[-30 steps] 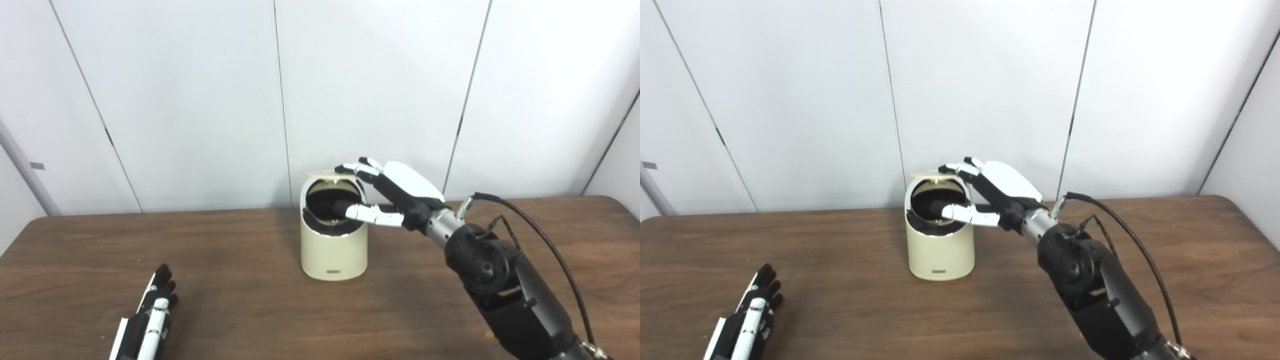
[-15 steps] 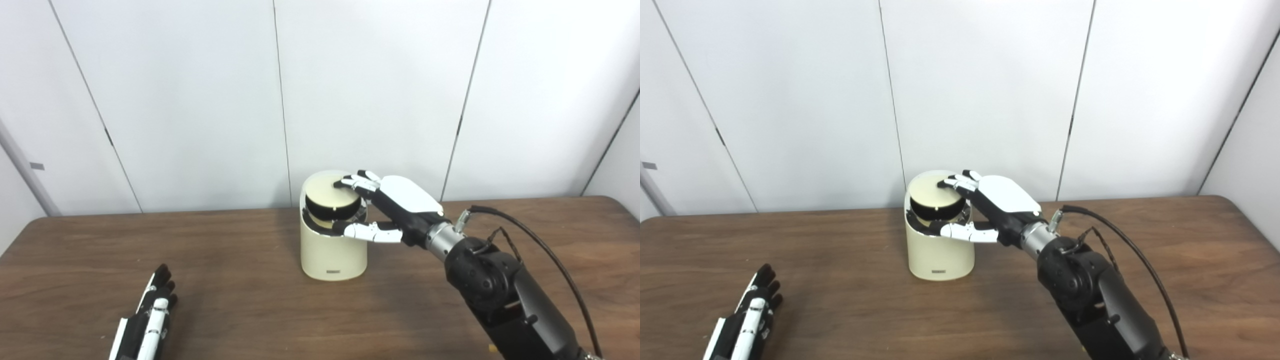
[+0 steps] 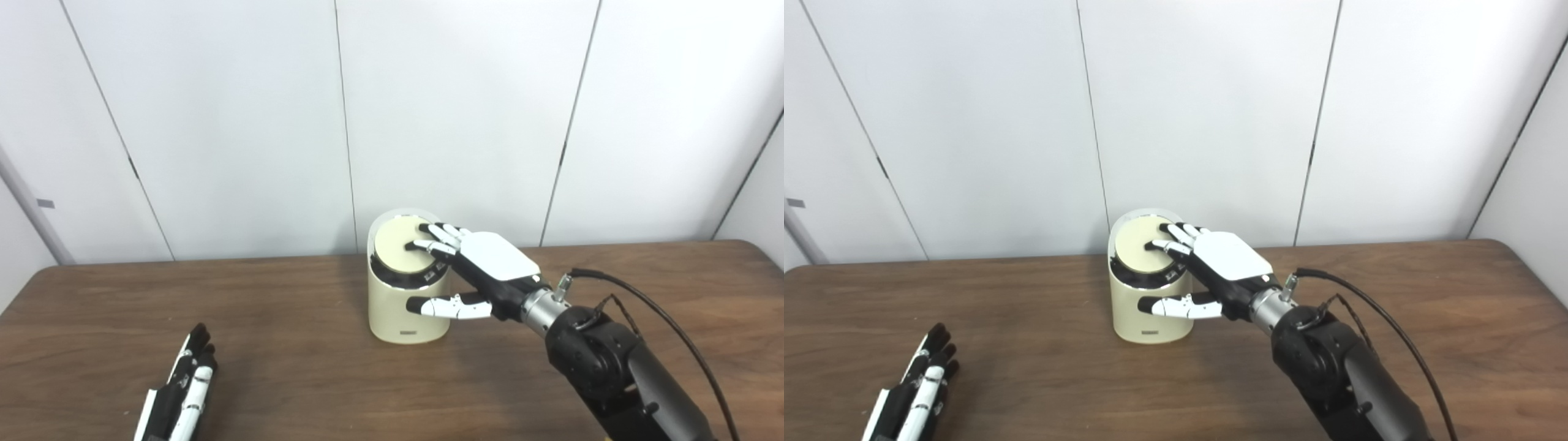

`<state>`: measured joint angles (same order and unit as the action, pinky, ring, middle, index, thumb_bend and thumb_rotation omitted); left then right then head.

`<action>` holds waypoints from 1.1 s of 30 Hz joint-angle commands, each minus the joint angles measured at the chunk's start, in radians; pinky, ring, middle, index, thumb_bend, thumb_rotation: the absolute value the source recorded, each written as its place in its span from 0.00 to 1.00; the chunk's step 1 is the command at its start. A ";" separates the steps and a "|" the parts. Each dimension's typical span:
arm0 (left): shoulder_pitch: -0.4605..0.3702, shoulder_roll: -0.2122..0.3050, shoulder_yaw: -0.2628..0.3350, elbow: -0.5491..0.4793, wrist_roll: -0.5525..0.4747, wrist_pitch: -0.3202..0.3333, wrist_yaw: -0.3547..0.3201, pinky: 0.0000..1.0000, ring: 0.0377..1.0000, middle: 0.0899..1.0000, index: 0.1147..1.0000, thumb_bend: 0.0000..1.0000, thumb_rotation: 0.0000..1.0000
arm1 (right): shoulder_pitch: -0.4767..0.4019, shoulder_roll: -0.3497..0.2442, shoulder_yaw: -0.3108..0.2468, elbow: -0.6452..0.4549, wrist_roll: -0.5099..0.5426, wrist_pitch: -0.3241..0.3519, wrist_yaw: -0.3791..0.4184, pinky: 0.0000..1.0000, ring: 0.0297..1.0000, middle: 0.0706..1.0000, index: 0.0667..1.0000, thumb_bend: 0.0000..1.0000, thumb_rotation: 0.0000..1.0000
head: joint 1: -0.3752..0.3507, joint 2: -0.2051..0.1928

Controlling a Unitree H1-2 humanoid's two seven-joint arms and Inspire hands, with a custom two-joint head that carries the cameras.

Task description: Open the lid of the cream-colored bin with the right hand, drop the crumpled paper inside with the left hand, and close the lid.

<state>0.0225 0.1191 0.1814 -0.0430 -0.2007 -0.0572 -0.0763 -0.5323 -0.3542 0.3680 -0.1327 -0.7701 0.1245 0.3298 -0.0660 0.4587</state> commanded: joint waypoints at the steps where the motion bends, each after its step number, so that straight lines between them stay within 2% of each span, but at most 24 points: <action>1: 0.008 -0.013 -0.007 0.038 -0.007 -0.019 -0.001 1.00 1.00 1.00 1.00 0.42 0.62 | -0.015 -0.009 0.003 -0.004 -0.017 -0.037 -0.017 1.00 1.00 1.00 0.87 0.56 0.96 | -0.001 0.001; 13: 0.008 -0.015 -0.005 0.041 -0.015 -0.022 -0.005 1.00 1.00 1.00 1.00 0.44 0.58 | 0.013 -0.015 -0.001 0.003 -0.066 -0.090 -0.043 1.00 1.00 1.00 0.88 0.56 0.95 | 0.003 0.009; 33: 0.014 -0.018 -0.006 0.025 -0.014 -0.014 -0.001 1.00 1.00 1.00 1.00 0.43 0.58 | 0.043 -0.025 -0.010 -0.026 -0.096 -0.091 -0.017 1.00 1.00 0.99 0.86 0.57 0.95 | 0.008 0.028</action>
<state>0.0216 0.1183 0.1830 -0.0409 -0.2074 -0.0572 -0.0792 -0.4806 -0.3603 0.3631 -0.1449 -0.8518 0.0404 0.3039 -0.0568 0.4862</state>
